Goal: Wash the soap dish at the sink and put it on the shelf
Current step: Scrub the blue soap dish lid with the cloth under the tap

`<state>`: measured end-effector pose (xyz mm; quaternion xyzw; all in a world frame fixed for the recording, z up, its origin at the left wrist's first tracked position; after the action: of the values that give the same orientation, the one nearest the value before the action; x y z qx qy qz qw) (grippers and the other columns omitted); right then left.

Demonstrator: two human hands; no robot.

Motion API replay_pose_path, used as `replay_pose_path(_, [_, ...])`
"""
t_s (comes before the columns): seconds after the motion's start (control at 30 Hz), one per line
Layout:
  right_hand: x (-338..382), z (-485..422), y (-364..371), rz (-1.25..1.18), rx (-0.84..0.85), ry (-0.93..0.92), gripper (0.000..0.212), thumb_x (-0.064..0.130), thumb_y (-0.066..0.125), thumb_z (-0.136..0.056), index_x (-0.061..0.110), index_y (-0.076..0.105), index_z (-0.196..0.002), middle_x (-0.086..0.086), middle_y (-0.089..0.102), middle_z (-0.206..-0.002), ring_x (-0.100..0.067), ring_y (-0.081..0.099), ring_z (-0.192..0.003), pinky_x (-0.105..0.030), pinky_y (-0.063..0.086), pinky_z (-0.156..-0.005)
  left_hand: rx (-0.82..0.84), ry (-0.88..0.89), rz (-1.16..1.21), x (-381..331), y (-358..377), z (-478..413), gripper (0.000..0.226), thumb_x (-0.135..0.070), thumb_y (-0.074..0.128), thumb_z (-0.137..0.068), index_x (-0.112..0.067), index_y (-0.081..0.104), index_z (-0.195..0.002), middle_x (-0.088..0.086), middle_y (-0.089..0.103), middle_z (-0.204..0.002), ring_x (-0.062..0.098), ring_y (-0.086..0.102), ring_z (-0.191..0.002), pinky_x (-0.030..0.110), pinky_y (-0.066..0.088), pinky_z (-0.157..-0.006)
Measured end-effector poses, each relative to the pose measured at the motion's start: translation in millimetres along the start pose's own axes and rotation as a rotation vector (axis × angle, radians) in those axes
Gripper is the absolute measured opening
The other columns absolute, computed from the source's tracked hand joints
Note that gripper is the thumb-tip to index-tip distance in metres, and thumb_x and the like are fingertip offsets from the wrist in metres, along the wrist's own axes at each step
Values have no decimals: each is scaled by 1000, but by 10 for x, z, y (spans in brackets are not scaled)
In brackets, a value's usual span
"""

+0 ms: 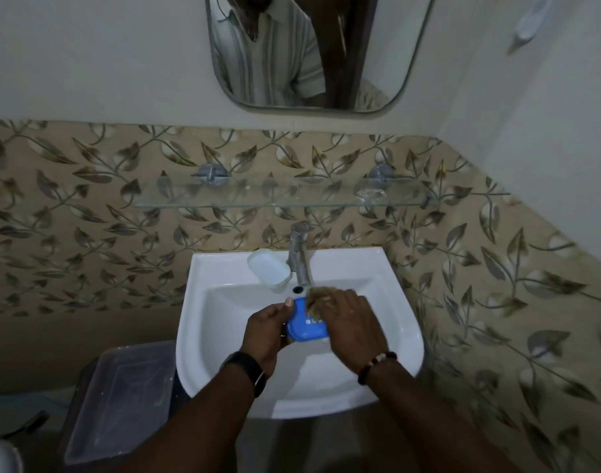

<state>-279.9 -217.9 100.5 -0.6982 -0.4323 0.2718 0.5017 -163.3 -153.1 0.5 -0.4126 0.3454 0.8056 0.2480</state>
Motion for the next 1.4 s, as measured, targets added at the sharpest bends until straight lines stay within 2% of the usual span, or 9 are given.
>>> replay_pose_path(0.1, [-61, -2, -41, 45, 17, 199, 29, 10, 58, -75, 20, 70, -100, -7, 65, -100, -31, 61, -86, -39, 46, -71, 10, 7, 9, -50, -13, 38, 25, -29, 67, -94, -5, 75, -94, 14, 80, -92, 21, 77, -75, 28, 58, -59])
replay_pose_path(0.2, [170, -63, 7, -271, -4, 320, 29, 7, 56, -85, 17, 71, -107, -7, 65, -114, -28, 59, -107, -42, 49, -89, 21, 9, -3, -100, -65, 61, 26, -32, 67, -94, -8, 78, -94, 13, 80, -93, 18, 76, -72, 26, 58, -58])
replay_pose_path(0.3, [499, -93, 100, -207, 130, 143, 38, -1, 59, -87, 10, 68, -122, -20, 62, -122, -43, 53, -116, -53, 43, -98, 13, 11, 19, -225, -129, 54, 25, -33, 69, -92, -10, 79, -90, 9, 79, -85, 16, 73, -66, 26, 57, -57])
replay_pose_path(0.47, [571, -72, -146, -182, 162, -103, 47, 19, 42, -89, 27, 65, -128, -7, 62, -131, -33, 55, -118, -47, 45, -97, -54, 48, 52, -314, -245, 83, 27, -29, 66, -95, -4, 78, -97, 13, 80, -86, 21, 76, -68, 28, 58, -56])
replay_pose_path(0.63, [186, -61, -194, 143, 182, 27, 54, 16, 45, -83, 36, 60, -131, -3, 59, -109, -30, 53, -99, -40, 35, -79, -122, 80, 140, -387, -369, 112, 23, -26, 68, -94, -4, 74, -98, 9, 80, -82, 19, 75, -66, 29, 60, -55])
replay_pose_path(0.8, [618, -94, -75, -265, 77, 35, 38, 9, 54, -91, 25, 66, -123, -6, 62, -127, -28, 55, -110, -46, 45, -97, -96, 80, 65, -395, -260, 148, 25, -27, 67, -95, -4, 76, -97, 7, 79, -78, 15, 73, -62, 25, 58, -53])
replay_pose_path(1.0, [460, -172, -305, 84, -16, -52, 35, 18, 53, -80, 24, 69, -111, -5, 61, -94, -29, 55, -86, -40, 43, -72, -81, 110, -20, -401, -209, 192, 25, -25, 64, -97, -2, 74, -97, 12, 76, -84, 16, 73, -64, 25, 58, -54])
replay_pose_path(1.2, [236, -148, -215, 271, 76, 69, 36, 13, 52, -81, 14, 67, -113, -10, 59, -90, -32, 55, -80, -42, 42, -69, -158, 193, 40, -549, -288, 218, 19, -21, 65, -96, -5, 72, -88, 6, 75, -76, 8, 72, -56, 21, 55, -48])
replay_pose_path(1.4, [366, -108, -10, -277, 213, 222, 36, 17, 51, -89, 28, 68, -118, -3, 65, -112, -29, 58, -100, -39, 47, -86, -169, 137, 48, -426, -255, 193, 18, -23, 66, -96, -7, 72, -89, 13, 73, -84, 25, 68, -70, 31, 59, -62])
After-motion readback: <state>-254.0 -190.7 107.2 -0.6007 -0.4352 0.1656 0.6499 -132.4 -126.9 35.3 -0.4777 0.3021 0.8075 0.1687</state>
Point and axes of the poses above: each hand's wrist, its own z-axis away from the middle knuckle, its own y-axis out of the palm, x = y × z, the point moved 10 cm from there along -z, towards the middle knuckle
